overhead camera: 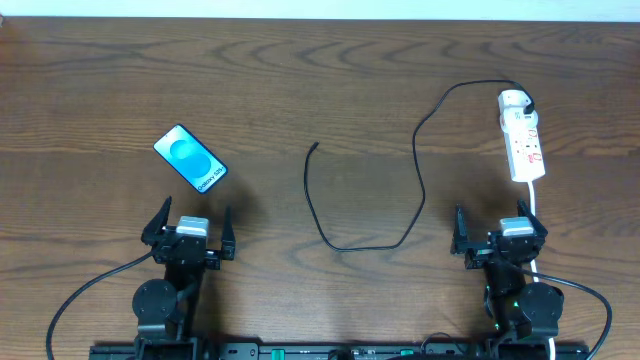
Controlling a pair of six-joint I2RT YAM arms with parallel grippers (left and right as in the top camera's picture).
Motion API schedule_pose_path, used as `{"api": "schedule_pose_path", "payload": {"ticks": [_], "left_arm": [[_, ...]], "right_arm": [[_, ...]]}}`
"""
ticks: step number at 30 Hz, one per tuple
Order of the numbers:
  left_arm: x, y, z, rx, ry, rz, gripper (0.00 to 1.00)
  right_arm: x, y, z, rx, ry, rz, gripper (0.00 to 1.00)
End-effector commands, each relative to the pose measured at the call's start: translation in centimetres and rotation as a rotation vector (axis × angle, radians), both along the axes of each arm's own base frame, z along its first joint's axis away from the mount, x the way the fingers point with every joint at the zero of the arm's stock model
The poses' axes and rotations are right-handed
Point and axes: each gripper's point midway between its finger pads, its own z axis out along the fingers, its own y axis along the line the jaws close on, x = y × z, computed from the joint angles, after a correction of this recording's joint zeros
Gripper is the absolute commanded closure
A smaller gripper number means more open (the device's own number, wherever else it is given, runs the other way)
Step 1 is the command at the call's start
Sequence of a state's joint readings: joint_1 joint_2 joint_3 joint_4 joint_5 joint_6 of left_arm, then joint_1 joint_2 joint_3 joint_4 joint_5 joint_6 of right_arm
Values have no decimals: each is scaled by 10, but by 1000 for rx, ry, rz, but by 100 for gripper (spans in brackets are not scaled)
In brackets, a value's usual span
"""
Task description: Plug charger to phone and switch on socket
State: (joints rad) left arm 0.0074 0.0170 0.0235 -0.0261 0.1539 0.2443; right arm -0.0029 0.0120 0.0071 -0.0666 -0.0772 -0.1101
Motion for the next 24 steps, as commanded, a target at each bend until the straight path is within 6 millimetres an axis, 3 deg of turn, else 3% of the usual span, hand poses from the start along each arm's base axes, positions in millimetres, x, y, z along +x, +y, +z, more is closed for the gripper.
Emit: {"api": "schedule_pose_path", "payload": {"ticks": [1,24], "left_arm": [[0,0,-18,16,51,-4,4],[0,0,-12,17,30,-4,4]], "right_arm": [[0,1,-1,11,1,1,1],[0,1,-1,11,1,2,1]]}}
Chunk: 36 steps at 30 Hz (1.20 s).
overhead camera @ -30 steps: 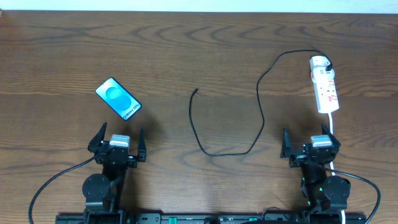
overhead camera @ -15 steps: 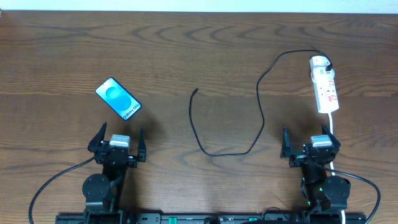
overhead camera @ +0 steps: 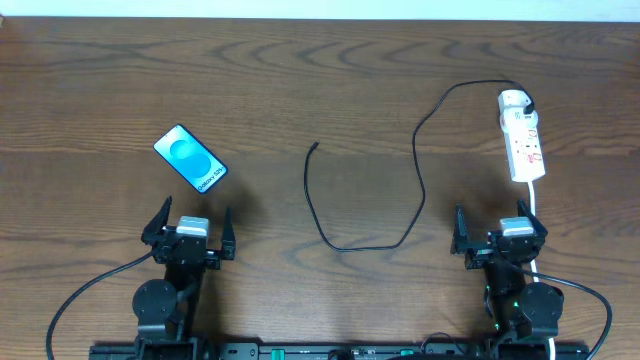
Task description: Plug charger to phone and switch on socket
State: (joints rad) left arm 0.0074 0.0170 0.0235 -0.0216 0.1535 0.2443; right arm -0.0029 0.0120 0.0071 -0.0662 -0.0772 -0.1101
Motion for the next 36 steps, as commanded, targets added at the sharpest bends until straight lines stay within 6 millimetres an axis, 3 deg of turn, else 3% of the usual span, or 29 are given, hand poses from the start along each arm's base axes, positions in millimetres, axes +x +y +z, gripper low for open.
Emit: {"api": "schedule_pose_path", "payload": {"ticks": [1,22,36], "left_arm": [[0,0,-14,16,35,-4,4],[3,-5,7,-41,37,-25,3],[31,-12,18,-55,217,-62,3]], "right_arm": [[0,1,-1,11,2,2,1],[0,1,-1,11,2,2,1],[0,1,-1,11,2,2,1]]}}
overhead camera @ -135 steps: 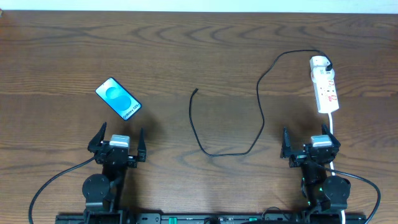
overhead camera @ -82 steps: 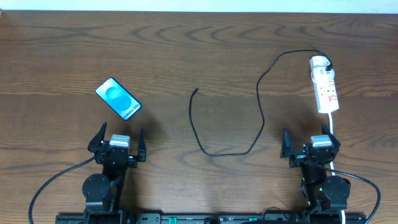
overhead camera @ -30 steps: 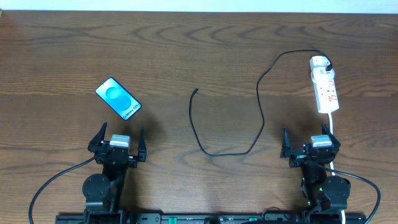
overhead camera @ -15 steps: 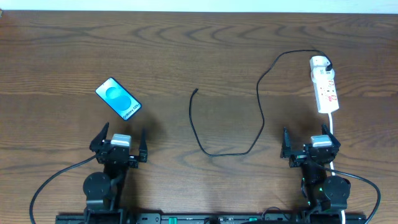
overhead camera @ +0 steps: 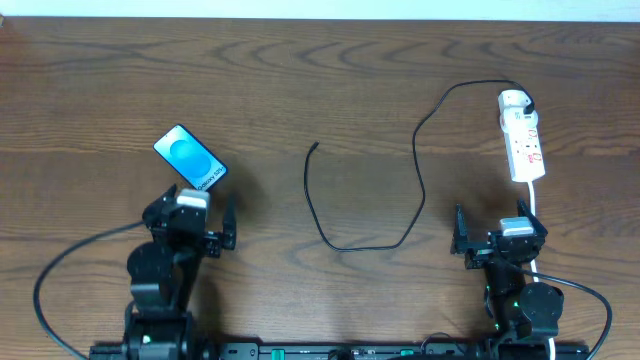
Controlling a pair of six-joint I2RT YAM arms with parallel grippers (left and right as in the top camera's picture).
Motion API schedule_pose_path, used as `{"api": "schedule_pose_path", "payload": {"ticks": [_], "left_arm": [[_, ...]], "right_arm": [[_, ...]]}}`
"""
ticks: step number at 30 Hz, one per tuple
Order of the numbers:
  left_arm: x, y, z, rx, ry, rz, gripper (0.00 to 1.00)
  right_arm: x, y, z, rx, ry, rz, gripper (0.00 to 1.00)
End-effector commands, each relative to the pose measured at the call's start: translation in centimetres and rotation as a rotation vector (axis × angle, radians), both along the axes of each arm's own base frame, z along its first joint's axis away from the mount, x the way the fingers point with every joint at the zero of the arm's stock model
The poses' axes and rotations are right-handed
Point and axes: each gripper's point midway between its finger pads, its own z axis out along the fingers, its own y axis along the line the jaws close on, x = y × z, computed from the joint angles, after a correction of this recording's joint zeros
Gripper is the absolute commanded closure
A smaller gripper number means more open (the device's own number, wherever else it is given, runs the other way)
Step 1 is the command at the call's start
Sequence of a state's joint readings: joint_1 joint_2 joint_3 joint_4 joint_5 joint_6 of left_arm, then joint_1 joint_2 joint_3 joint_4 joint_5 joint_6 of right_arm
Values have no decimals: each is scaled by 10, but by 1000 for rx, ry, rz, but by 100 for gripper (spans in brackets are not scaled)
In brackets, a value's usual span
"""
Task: Plug charger to phone and switch on socket
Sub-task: 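Raise the left arm and move the left gripper over the blue phone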
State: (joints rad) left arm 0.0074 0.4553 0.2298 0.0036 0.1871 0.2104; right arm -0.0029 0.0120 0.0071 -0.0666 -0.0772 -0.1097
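Note:
A phone [overhead camera: 190, 158] with a blue screen lies tilted on the wooden table at the left. My left gripper [overhead camera: 190, 218] stands open just below it, fingers spread, nothing between them. A black charger cable [overhead camera: 415, 170] runs from its free plug end [overhead camera: 315, 147] at the table's middle, loops down and back up to a white plug in the white socket strip [overhead camera: 523, 140] at the right. My right gripper [overhead camera: 497, 237] is open below the strip, empty.
The strip's white lead [overhead camera: 533, 205] runs down past my right gripper. Both arm bases and their black cables sit along the front edge of the wooden table [overhead camera: 320, 70].
My left arm has moved up toward the phone; its gripper now sits just under the phone's lower corner. Phone, cable, strip and right arm are unchanged.
At both earlier moments the two grippers rested open near the front edge, with phone, cable and strip lying as now. Only the left arm has shifted, coming closer to the phone.

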Motion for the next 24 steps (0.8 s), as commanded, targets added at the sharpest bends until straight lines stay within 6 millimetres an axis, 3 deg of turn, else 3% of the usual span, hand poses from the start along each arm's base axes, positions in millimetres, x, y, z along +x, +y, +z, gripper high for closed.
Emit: {"api": "schedule_pose_path", "payload": {"ticks": [1,11,24], "left_arm": [[11,-8,15,-21,18,-43,4],[40,-20,21,-97,157,-92,3],[60,-24,28,-120,385,-103,3]], "right_arm": [[0,1,-1,11,1,2,1],[0,1,-1,11,1,2,1],[0,1,-1,11,1,2,1]]}}
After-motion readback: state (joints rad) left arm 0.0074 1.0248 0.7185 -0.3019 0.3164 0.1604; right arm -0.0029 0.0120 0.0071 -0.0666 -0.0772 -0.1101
